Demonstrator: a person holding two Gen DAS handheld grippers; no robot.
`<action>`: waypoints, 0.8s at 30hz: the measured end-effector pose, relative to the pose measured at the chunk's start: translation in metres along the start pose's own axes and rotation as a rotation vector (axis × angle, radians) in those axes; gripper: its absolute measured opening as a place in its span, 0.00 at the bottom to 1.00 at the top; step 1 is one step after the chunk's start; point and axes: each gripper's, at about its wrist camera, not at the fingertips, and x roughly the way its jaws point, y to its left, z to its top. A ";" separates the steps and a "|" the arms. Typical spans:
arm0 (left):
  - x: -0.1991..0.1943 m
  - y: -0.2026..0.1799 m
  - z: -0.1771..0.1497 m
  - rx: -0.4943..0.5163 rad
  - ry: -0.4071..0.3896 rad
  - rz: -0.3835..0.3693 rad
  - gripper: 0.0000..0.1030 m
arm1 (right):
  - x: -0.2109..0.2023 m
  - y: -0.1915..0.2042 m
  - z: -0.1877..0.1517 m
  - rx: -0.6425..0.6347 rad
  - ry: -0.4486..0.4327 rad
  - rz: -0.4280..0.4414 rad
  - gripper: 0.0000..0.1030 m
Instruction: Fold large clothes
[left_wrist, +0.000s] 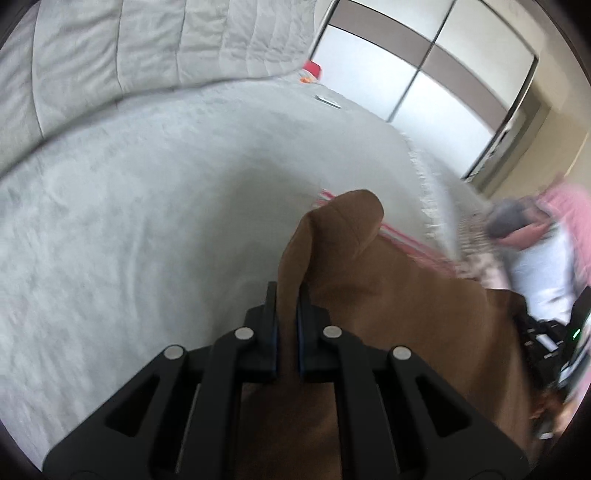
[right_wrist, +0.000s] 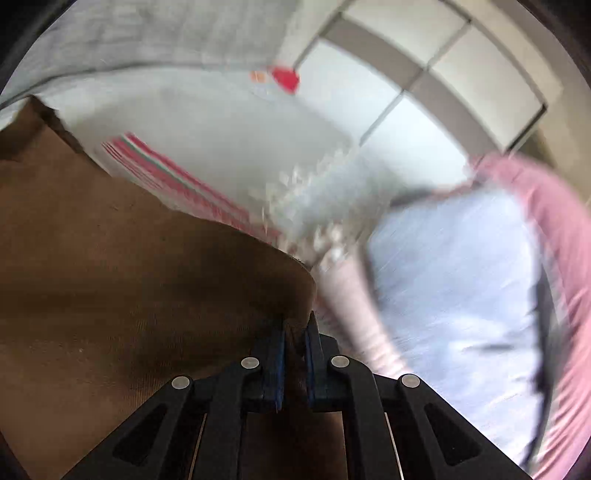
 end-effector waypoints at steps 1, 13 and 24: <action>0.012 0.003 -0.006 0.002 0.009 0.023 0.10 | 0.022 0.010 -0.003 -0.008 0.048 0.018 0.07; 0.015 0.055 -0.017 -0.170 0.062 -0.038 0.25 | -0.026 -0.056 -0.056 0.408 -0.042 0.229 0.57; -0.088 0.068 -0.053 -0.127 0.197 -0.120 0.74 | -0.112 -0.135 -0.274 0.850 0.160 0.338 0.76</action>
